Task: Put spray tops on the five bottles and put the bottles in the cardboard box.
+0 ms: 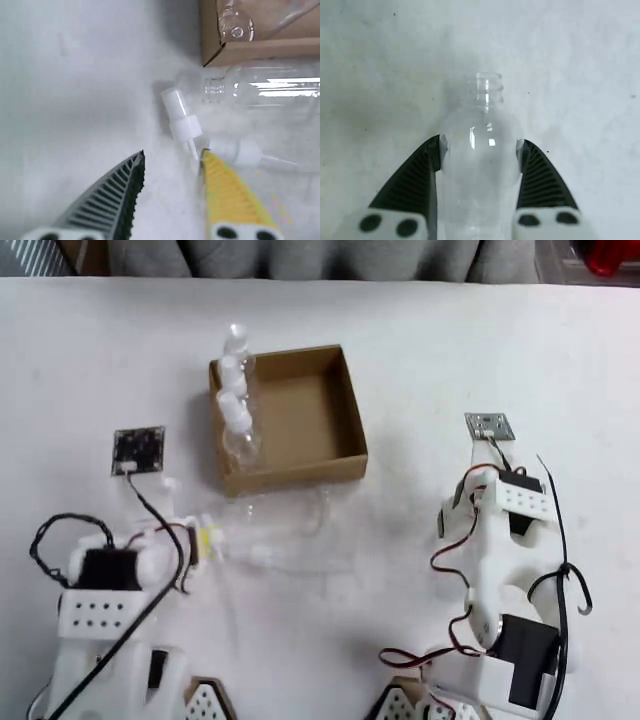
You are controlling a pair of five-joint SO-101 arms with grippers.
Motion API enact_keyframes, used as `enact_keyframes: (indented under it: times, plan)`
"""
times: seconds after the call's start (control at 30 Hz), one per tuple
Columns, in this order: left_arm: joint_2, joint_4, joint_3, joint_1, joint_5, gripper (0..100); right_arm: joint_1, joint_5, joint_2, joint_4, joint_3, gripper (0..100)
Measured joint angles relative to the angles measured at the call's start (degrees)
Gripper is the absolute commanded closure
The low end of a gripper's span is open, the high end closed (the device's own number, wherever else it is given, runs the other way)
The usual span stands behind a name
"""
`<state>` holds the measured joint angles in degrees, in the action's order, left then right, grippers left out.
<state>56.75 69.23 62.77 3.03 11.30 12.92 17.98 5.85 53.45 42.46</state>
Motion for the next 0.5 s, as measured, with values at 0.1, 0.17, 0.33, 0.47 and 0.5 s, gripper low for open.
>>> enact_keyframes:
  times: [0.1, 0.17, 0.33, 0.47, 0.5]
  plan:
    - [-3.25, -2.81, 0.00, -0.26, 2.64, 72, 0.00, 0.00, 0.00, 0.00, 0.00, 98.2]
    - [-5.63, -4.92, 0.00, -0.26, 4.22, 72, 0.00, 0.00, 0.00, 0.00, 0.00, 98.2]
    - [-13.45, -9.23, 0.00, -0.18, 7.03, 72, 0.00, 0.00, 0.00, 0.00, 0.00, 98.2]
    - [-20.48, -12.40, 0.00, -0.18, 7.47, 72, 0.00, 0.00, 0.00, 0.00, 0.00, 98.2]
    - [-22.24, -13.10, 0.00, -0.18, 7.47, 72, 0.00, 0.00, 0.00, 0.00, 0.00, 98.2]
